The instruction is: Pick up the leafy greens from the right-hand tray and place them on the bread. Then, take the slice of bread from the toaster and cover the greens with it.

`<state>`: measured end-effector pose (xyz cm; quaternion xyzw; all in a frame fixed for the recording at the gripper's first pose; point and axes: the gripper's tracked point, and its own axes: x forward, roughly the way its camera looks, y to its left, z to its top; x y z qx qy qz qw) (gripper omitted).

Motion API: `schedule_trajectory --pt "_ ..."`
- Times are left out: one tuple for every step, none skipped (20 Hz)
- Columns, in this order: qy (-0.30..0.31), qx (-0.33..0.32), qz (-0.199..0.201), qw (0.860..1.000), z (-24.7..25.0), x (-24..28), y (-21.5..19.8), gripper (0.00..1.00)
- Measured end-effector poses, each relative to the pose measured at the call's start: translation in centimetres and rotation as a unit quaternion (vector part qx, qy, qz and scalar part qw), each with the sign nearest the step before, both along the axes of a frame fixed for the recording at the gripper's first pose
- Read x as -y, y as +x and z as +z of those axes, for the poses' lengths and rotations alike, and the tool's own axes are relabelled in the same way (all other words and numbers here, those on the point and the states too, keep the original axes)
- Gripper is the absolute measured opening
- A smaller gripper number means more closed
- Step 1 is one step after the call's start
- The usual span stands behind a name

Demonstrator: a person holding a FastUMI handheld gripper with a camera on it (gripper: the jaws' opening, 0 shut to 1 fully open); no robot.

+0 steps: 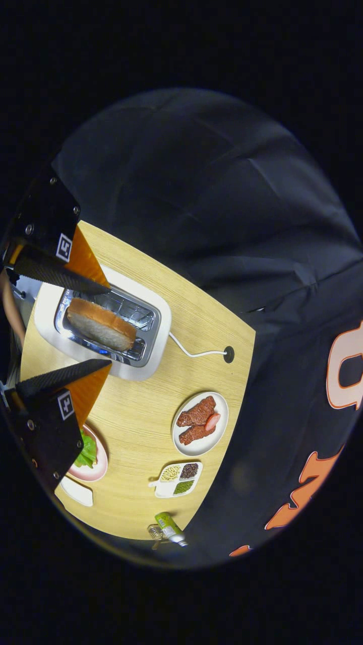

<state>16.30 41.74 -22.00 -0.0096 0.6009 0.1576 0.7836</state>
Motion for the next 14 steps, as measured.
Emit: schedule_trajectory --pt "-0.007 0.007 -0.011 1.000 -0.2 0.3 0.3 0.75" --pt "-0.012 0.008 -0.016 1.000 -0.6 0.5 0.5 0.68" --pt "-0.013 0.006 -0.022 1.000 -0.8 0.7 0.3 0.64" --pt "-0.014 0.001 -0.026 1.000 -1.1 0.8 0.3 0.58" --pt "-0.014 -0.004 -0.030 0.999 -1.4 0.9 0.1 0.56" --pt "-0.012 -0.008 -0.034 0.999 -1.6 0.9 0.1 0.51" --pt "-0.007 -0.012 -0.039 0.999 -1.7 0.9 0.0 0.46" --pt "-0.003 -0.013 -0.044 0.999 -2.0 0.9 0.0 0.42" --pt "0.003 -0.018 -0.049 0.999 -2.3 0.7 -0.4 0.39" --pt "0.012 -0.031 -0.056 0.998 -2.5 0.6 -1.0 0.32" --pt "0.028 -0.035 -0.063 0.997 -2.4 -0.1 -0.9 0.28" --pt "0.038 -0.043 -0.069 0.996 -2.4 -0.2 -1.1 0.22" --pt "0.045 -0.048 -0.075 0.995 -2.2 -0.1 -1.3 0.20" --pt "0.054 -0.050 -0.077 0.994 -1.8 -0.2 -1.1 0.17"
